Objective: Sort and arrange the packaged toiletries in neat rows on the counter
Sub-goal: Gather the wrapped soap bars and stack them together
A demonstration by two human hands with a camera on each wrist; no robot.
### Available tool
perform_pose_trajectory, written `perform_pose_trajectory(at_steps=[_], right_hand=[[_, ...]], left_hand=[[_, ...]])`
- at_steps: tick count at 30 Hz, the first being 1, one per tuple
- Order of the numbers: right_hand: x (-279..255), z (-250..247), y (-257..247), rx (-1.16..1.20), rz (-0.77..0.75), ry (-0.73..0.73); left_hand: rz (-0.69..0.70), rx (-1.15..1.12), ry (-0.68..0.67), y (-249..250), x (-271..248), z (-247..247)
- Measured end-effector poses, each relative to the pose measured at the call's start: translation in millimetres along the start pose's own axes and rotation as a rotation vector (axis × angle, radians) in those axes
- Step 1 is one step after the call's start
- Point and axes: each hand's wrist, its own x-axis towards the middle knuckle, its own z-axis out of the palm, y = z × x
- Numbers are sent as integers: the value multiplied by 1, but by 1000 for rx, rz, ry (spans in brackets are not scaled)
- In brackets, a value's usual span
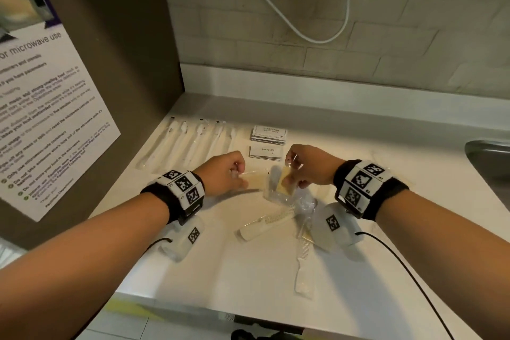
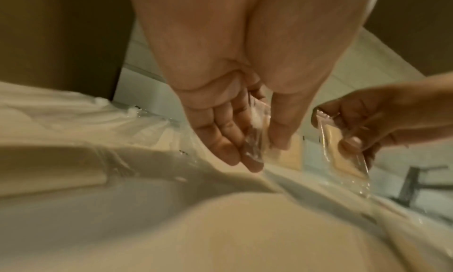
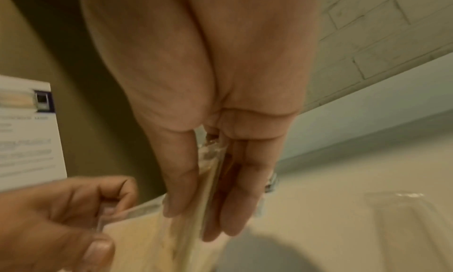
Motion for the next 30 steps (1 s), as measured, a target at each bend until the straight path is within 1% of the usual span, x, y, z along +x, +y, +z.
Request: perform_pose_trajectory(at_steps=[2, 4, 7, 9, 12, 14, 16, 22, 25, 27, 30], right_hand=[[-4, -9, -7, 98, -18, 14], [-6, -16, -16, 133, -51, 35], [-10, -23, -31, 187, -99, 37], [-9, -22, -40, 231, -116, 30], [-7, -14, -51, 253, -120, 23], [-4, -7, -55, 292, -119, 19], [0, 0, -60, 302, -127, 9], [14, 14, -77, 210, -195, -57], [17, 12, -87, 244, -204, 2], [18, 11, -94, 313, -216, 52], [23, 16, -107, 413, -279, 62]], left_hand=[[-26, -141, 74, 1, -4, -6], [-54, -293, 131, 3, -9, -10], [-79, -409, 182, 8, -16, -13], [-72, -466, 178, 9, -20, -12], [-67, -582, 112, 8, -25, -12], [-70, -637, 93, 6, -29, -13], [-74, -667, 110, 3, -33, -17], [-119, -715, 124, -10, -43, -32], [-122, -721, 141, -21, -48, -36], [-127, -727, 155, -27, -51, -37], [-123, -749, 173, -33, -54, -40]])
